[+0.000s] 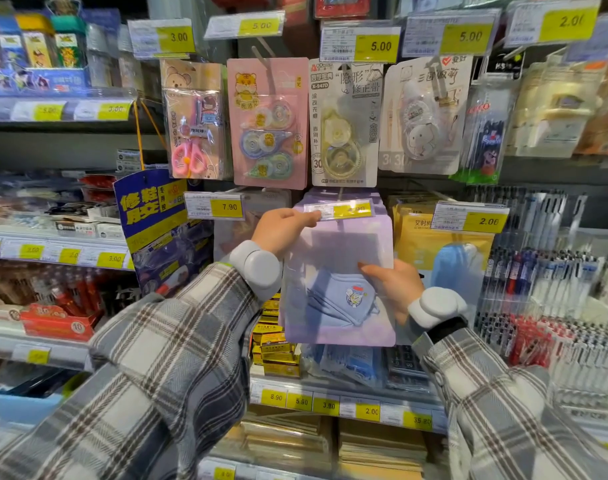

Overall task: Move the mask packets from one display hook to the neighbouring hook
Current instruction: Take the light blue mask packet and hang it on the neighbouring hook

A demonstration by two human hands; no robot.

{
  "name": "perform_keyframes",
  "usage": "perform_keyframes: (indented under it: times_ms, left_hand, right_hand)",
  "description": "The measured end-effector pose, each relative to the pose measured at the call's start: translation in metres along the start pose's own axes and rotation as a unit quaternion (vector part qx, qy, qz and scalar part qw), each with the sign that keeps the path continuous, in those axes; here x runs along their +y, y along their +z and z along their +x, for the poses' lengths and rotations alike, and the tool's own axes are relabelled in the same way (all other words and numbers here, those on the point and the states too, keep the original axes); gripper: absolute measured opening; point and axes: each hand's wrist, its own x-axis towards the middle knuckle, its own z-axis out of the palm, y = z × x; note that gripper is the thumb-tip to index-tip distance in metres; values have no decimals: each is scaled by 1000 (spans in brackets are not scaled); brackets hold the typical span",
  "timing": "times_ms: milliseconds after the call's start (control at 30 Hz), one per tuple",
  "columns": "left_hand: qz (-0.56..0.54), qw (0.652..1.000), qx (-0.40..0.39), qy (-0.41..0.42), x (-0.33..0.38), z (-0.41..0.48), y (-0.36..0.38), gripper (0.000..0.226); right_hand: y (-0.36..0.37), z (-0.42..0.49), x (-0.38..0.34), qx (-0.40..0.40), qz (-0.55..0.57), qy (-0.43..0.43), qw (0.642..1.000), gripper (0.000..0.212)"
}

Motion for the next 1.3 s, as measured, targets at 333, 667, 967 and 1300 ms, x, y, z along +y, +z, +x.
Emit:
perform_keyframes:
  times_ms: [333, 667, 967, 1300]
  left_hand:
    - [9, 1000, 10, 0, -10, 1, 6, 24]
    - [24, 1000, 0, 16, -21, 9, 6, 35]
    - [42, 998, 32, 37, -32, 17, 13, 30]
    - [43, 997, 57, 39, -32, 15, 9, 31]
  right_hand:
    - [-4, 2, 7, 41, -83, -12, 996, 26]
    - [3, 3, 7, 60, -106, 20, 992, 17]
    - [-1, 1, 9, 78, -110, 18, 991, 28]
    - [-10, -2, 10, 87, -130, 9, 988, 43]
